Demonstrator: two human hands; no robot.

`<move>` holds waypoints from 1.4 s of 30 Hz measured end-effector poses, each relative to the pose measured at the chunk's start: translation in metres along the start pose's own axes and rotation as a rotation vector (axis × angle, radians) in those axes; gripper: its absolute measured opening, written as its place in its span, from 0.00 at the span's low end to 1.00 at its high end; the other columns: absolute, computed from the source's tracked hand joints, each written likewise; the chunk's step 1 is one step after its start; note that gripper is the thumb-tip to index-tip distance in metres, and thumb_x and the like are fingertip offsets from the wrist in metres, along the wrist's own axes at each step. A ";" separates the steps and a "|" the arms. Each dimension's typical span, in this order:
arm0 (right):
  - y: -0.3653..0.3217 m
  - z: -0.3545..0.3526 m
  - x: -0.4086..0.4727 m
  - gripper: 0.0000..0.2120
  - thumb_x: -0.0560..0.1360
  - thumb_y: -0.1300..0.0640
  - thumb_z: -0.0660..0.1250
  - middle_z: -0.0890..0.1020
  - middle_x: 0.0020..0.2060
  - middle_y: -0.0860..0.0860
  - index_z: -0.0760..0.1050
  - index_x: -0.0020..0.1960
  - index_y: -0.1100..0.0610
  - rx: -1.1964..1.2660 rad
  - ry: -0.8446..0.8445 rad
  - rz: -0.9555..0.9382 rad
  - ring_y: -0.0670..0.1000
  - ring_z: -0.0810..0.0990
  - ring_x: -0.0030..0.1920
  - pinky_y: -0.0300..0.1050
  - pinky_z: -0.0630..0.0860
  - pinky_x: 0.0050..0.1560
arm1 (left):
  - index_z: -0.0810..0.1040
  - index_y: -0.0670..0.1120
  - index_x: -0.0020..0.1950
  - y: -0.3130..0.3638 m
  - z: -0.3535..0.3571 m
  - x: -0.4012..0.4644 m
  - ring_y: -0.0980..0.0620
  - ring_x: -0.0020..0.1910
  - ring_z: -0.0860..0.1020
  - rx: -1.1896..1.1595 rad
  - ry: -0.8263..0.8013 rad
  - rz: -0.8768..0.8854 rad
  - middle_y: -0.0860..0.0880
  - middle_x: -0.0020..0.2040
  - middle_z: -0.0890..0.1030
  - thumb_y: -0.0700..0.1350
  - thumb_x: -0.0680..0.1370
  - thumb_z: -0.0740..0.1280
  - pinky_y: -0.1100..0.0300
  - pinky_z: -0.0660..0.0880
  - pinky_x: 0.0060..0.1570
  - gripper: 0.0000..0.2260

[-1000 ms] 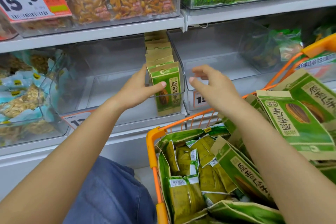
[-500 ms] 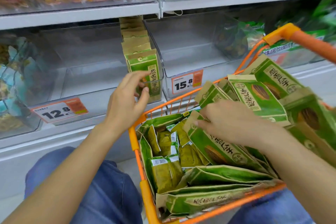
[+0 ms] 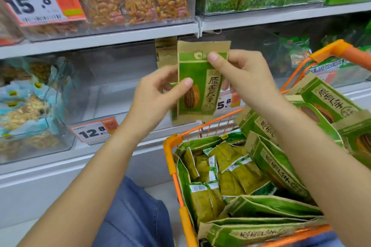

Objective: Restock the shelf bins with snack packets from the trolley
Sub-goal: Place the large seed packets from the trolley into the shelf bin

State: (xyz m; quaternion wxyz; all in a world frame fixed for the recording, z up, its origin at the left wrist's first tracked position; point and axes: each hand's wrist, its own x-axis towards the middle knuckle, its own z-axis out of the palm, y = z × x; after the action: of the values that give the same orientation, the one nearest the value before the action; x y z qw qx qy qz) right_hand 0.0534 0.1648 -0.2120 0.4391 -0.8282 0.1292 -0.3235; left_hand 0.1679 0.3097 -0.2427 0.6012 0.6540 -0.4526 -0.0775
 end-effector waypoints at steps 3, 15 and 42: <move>-0.009 0.008 0.022 0.08 0.77 0.46 0.64 0.81 0.31 0.44 0.80 0.42 0.44 -0.086 0.019 -0.092 0.44 0.80 0.32 0.43 0.76 0.34 | 0.78 0.50 0.56 -0.006 -0.017 0.015 0.63 0.43 0.77 0.144 0.087 0.092 0.58 0.46 0.81 0.45 0.78 0.68 0.62 0.76 0.44 0.07; 0.046 0.035 0.041 0.09 0.79 0.52 0.63 0.79 0.31 0.37 0.76 0.43 0.39 -0.239 -0.168 0.001 0.40 0.80 0.35 0.52 0.80 0.47 | 0.79 0.52 0.55 -0.062 -0.012 0.019 0.55 0.44 0.80 0.418 0.087 -0.134 0.55 0.50 0.81 0.54 0.75 0.68 0.54 0.77 0.50 0.11; 0.061 0.057 0.062 0.10 0.77 0.47 0.66 0.77 0.49 0.52 0.79 0.52 0.53 -0.807 -0.262 -0.139 0.58 0.77 0.51 0.46 0.66 0.41 | 0.66 0.48 0.71 -0.067 -0.032 0.053 0.47 0.61 0.77 -0.353 0.036 -0.728 0.43 0.63 0.76 0.60 0.71 0.70 0.52 0.73 0.63 0.32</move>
State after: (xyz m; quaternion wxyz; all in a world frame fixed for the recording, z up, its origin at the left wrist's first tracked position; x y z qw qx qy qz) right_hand 0.1422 0.1349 -0.2585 0.0699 -0.9744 0.1323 -0.1679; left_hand 0.2522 0.2876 -0.2679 0.6453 0.6597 -0.1604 -0.3502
